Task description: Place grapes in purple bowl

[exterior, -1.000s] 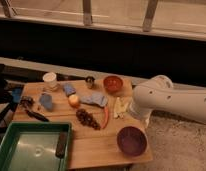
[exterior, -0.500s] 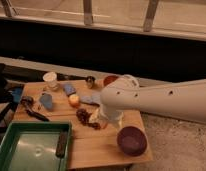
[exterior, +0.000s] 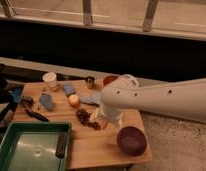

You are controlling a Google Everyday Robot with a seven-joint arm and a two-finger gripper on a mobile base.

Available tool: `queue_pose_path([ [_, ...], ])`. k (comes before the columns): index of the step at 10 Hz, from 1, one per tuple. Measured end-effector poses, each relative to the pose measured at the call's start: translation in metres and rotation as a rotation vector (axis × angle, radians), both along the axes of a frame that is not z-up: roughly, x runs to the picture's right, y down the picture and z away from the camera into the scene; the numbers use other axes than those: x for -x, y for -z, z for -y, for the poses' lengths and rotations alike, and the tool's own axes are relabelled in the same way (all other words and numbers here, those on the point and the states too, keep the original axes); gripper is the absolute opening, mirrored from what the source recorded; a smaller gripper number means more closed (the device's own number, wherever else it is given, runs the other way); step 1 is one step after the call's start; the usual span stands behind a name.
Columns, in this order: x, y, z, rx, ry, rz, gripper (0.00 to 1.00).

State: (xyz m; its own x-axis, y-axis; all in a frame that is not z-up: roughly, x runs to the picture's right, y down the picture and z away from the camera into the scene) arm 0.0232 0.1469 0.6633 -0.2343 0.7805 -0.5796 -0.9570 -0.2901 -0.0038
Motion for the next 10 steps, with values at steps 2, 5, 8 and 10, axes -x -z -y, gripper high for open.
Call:
queue_pose_path([
  [2, 0.022, -0.015, 0.013, -0.010, 0.023, 0.026, 0.80],
  [5, 0.062, -0.047, 0.032, -0.030, 0.046, 0.067, 0.80],
  [8, 0.095, -0.084, 0.039, -0.038, 0.025, 0.187, 0.80],
  [10, 0.115, -0.086, 0.041, -0.061, 0.020, 0.259, 0.80],
])
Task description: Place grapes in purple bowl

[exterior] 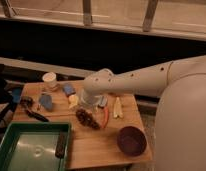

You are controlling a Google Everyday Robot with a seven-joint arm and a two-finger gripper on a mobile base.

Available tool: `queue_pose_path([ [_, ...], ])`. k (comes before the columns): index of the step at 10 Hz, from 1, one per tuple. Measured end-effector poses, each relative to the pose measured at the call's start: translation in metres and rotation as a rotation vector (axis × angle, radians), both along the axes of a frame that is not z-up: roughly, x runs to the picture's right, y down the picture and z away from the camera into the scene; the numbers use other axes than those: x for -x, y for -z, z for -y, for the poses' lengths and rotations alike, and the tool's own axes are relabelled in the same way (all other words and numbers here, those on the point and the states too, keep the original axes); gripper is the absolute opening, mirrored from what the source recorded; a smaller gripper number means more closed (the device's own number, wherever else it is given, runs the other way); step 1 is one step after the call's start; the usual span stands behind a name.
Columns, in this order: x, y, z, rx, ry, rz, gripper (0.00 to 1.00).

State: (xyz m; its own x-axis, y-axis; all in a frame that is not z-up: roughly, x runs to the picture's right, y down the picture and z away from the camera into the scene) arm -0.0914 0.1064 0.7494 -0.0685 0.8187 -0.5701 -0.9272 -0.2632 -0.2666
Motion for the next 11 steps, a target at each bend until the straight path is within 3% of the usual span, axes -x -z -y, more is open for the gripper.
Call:
queue_pose_path([
  [5, 0.001, -0.003, 0.000, 0.009, -0.007, 0.002, 0.80],
  [9, 0.001, -0.057, -0.018, 0.059, 0.002, -0.025, 0.80],
  [11, -0.006, -0.075, -0.025, 0.095, -0.004, -0.047, 0.80],
])
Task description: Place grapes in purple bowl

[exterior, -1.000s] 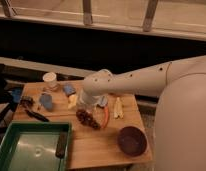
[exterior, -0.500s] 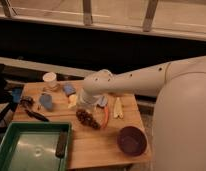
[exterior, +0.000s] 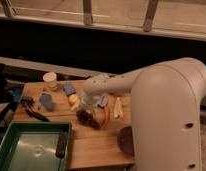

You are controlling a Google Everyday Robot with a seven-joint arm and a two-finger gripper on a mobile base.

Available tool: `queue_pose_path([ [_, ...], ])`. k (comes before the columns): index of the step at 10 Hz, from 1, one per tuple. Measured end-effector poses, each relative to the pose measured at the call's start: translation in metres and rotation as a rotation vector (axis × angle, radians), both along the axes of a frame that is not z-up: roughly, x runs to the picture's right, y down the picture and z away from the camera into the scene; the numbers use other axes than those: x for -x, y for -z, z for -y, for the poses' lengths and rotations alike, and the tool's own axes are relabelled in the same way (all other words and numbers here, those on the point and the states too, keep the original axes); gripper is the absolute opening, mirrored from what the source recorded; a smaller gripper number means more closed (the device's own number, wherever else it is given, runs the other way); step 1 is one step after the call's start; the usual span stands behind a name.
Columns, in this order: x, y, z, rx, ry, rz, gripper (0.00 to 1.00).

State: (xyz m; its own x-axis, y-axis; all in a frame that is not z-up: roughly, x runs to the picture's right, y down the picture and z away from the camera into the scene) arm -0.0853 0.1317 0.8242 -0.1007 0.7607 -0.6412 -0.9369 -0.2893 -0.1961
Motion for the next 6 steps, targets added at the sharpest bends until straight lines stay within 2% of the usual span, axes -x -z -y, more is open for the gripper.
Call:
queue_pose_path([
  [2, -0.007, -0.015, -0.012, 0.041, -0.014, -0.017, 0.79],
  [3, -0.010, -0.024, -0.021, 0.064, -0.024, -0.022, 0.73],
  [4, -0.013, -0.032, -0.031, 0.086, -0.036, -0.024, 0.61],
  [6, -0.014, -0.035, -0.038, 0.103, -0.045, -0.020, 0.40],
])
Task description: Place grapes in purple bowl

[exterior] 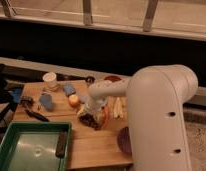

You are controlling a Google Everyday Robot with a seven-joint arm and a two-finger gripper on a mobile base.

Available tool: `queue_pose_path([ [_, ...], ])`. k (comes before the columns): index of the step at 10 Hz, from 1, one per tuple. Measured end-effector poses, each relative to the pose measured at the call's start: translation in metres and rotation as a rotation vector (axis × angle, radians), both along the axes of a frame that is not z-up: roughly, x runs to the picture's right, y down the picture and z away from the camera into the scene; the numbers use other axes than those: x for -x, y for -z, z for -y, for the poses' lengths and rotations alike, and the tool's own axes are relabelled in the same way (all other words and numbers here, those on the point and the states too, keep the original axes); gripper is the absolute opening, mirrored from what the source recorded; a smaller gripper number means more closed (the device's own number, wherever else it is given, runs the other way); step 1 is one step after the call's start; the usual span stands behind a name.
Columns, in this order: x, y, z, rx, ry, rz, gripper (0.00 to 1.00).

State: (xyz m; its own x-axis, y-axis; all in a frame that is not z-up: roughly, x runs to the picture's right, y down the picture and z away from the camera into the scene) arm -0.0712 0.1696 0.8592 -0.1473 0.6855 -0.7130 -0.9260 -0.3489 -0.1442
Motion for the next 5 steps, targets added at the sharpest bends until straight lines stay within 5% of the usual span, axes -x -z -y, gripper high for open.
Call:
queue_pose_path([
  [3, 0.0001, 0.0030, 0.0000, 0.005, 0.001, 0.002, 0.11],
  [5, 0.0021, 0.0080, 0.0035, -0.014, 0.009, 0.007, 0.00],
])
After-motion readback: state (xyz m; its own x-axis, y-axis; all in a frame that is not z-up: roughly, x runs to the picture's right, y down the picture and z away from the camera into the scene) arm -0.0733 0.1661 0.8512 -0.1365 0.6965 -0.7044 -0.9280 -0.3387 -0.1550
